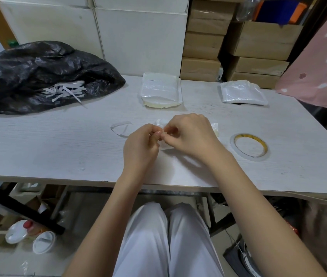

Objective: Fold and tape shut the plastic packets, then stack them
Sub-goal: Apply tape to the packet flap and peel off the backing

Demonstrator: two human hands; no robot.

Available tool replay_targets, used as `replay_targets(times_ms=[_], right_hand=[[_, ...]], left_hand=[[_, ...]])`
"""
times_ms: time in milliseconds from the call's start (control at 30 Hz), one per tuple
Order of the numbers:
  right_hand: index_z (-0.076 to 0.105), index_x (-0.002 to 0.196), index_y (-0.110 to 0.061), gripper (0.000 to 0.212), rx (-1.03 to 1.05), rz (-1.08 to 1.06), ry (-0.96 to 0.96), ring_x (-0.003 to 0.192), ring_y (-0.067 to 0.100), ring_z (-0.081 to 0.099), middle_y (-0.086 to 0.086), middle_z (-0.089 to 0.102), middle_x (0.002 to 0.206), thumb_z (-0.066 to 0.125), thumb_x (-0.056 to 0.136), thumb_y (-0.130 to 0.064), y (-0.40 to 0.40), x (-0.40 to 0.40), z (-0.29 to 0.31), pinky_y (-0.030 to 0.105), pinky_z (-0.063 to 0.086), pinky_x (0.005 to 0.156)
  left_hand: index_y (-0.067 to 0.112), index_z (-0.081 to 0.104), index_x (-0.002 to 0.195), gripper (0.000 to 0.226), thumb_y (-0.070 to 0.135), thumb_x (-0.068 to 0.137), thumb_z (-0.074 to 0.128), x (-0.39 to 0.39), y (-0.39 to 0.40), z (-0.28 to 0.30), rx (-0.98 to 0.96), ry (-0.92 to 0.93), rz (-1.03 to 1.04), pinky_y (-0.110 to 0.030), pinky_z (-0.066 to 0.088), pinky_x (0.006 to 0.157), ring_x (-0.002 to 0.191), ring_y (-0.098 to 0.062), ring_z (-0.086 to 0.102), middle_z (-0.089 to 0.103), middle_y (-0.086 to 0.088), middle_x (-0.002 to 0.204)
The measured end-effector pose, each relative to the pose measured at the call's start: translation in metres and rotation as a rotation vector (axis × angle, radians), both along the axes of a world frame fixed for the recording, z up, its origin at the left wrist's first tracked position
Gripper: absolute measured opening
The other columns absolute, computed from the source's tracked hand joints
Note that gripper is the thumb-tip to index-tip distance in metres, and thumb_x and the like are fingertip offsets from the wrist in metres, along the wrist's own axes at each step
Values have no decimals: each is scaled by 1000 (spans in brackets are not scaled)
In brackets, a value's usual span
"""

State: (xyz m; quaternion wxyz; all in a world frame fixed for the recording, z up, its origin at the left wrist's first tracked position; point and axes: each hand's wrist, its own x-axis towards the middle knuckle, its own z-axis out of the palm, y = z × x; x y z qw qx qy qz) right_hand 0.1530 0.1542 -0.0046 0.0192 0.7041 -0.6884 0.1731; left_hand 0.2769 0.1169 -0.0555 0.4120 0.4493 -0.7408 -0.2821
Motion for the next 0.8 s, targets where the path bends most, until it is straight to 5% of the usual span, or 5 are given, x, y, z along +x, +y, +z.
replay_targets(times_ms=[200, 667, 800], right_hand=[[73, 93, -24, 18, 22, -28, -115, 92, 19, 63, -4, 71, 93, 58, 87, -32, 3, -2, -1, 32, 45, 80], [69, 79, -8, 12, -197, -101, -418, 75, 20, 65, 3, 70, 78, 59, 83, -12, 5, -1, -18, 36, 53, 75], [63, 80, -7, 9, -261, -116, -725, 73, 16, 64, 4, 65, 80, 59, 86, -5, 10, -5, -21, 18, 50, 70]], left_hand=[[14, 65, 85, 13, 12, 91, 54, -1, -1, -1, 61, 28, -25, -23, 42, 59, 64, -9, 62, 60, 14, 65], [19, 52, 83, 12, 18, 94, 46, -2, 7, -2, 216, 140, -26, -50, 52, 76, 85, -17, 62, 63, 6, 79], [22, 50, 82, 13, 19, 94, 45, 1, 9, -1, 236, 156, -11, -50, 53, 77, 87, -16, 63, 65, 8, 76]])
